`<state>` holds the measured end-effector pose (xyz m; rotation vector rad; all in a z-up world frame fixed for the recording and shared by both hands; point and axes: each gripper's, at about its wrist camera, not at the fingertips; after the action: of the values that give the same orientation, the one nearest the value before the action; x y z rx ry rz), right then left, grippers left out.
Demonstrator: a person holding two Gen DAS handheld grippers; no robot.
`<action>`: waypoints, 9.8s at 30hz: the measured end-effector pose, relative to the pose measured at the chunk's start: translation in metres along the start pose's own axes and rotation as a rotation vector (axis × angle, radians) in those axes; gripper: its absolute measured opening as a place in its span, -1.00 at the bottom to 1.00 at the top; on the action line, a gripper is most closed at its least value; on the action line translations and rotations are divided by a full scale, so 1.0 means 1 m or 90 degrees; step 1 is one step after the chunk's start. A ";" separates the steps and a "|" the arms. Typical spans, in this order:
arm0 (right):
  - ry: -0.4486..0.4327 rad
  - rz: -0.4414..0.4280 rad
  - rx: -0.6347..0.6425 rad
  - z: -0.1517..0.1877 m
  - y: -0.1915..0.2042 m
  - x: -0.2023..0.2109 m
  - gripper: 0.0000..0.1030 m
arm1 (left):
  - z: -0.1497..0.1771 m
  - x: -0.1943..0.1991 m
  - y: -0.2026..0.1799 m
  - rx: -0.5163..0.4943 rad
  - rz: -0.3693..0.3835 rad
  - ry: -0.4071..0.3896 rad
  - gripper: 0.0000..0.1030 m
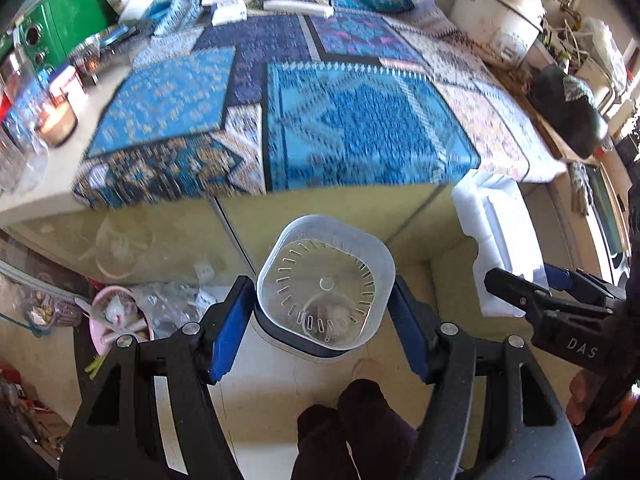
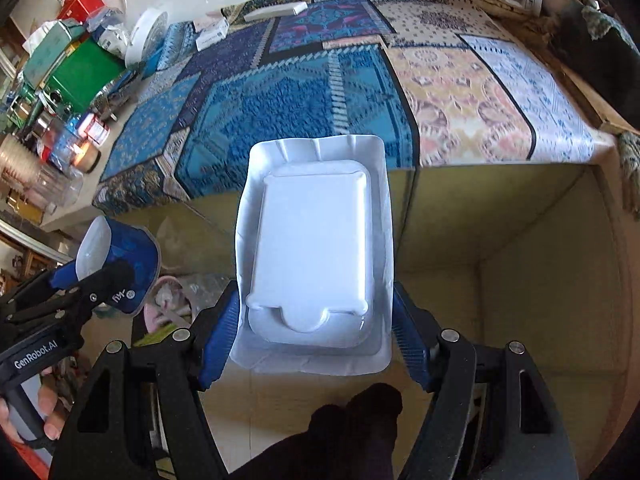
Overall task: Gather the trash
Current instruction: 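Carry both held items down over the white floor bin, then open the right tool to drop the tray while the left tool drops the tub, then raise both tools back up toward the counter, then grasp the white HP ZHAN box with the left tool while the right tool grasps the white box, then lift the HP box with the left tool while the right tool lifts the white box, then carry both held boxes down over the white floor bin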
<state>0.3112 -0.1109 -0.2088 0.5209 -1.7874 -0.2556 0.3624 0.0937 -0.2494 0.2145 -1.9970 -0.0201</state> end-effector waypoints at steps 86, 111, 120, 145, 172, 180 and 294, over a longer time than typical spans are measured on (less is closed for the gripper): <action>0.096 -0.032 -0.003 0.031 -0.107 -0.149 0.49 | 0.080 -0.226 -0.071 0.034 0.016 0.169 0.55; -0.134 -0.079 0.163 -0.107 0.013 0.114 0.50 | -0.108 0.116 -0.012 0.173 -0.036 -0.197 0.71; -0.173 -0.062 0.199 -0.178 0.035 0.095 0.57 | -0.185 0.091 0.034 0.193 -0.053 -0.236 0.87; -0.058 0.008 0.105 -0.405 0.056 -0.101 0.57 | -0.445 -0.220 0.123 0.087 -0.070 -0.039 0.87; 0.080 -0.041 0.286 -0.506 0.038 -0.241 0.57 | -0.457 -0.274 0.122 0.154 -0.121 -0.019 0.47; 0.074 -0.010 0.277 -0.485 0.070 -0.241 0.17 | -0.424 -0.239 0.129 0.129 -0.083 -0.022 0.47; 0.302 -0.006 -0.116 0.140 -0.267 -0.429 0.03 | 0.194 -0.519 -0.120 0.005 0.046 0.280 0.47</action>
<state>0.3221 -0.1553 -0.7314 0.4173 -1.2880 -0.2730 0.4166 0.0427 -0.8115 0.1372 -1.5659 0.0749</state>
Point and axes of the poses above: each gripper's, at about its wrist camera, not at the fingertips, and x roughly against the way its jaws point, y to its left, z to its underside, and after that the axes turned 15 degrees about -z, right-handed
